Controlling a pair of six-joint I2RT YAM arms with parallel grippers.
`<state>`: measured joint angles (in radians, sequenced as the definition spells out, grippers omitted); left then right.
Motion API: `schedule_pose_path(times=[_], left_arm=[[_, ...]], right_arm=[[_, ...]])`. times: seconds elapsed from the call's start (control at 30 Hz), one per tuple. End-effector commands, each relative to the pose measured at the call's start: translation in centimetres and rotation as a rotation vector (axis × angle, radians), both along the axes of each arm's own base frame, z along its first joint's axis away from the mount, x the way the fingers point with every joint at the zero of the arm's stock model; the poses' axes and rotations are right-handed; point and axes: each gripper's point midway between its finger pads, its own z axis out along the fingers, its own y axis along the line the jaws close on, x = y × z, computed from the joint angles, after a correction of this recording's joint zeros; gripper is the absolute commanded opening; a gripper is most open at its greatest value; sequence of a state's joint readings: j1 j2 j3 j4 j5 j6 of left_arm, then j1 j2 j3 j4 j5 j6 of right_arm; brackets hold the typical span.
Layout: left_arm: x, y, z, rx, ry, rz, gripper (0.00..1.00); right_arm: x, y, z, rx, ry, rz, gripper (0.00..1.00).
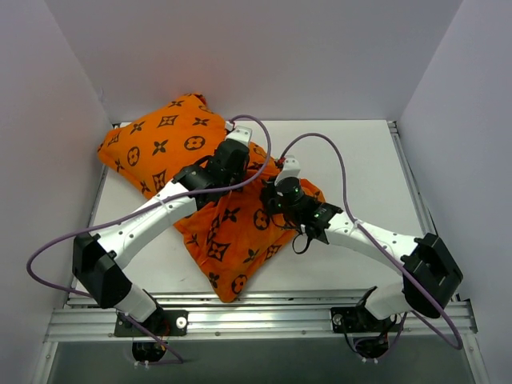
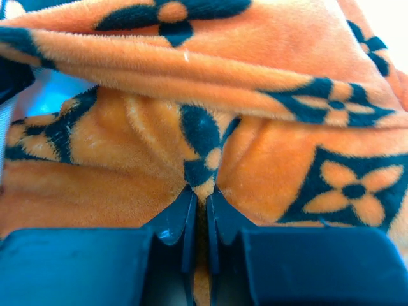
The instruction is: Remove the pillowcase from the pillow
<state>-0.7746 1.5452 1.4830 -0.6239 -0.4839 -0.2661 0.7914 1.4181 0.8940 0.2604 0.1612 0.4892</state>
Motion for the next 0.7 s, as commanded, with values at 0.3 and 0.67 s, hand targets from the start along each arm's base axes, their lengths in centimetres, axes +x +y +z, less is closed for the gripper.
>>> schedule_pose_path(times=[0.3,0.67], left_arm=[[3.5,6.6,-1.5,-0.029,-0.015,0.282,0.03],[0.4,4.9,-8.4,-0.097,0.174,0.212,0.02]], right_arm=[[-4.0,-15.2,-7.1,-0.045,0.325,-0.408,0.00],[-2.6,-17.5,-4.5,0.050,0.308,-0.469,0.00]])
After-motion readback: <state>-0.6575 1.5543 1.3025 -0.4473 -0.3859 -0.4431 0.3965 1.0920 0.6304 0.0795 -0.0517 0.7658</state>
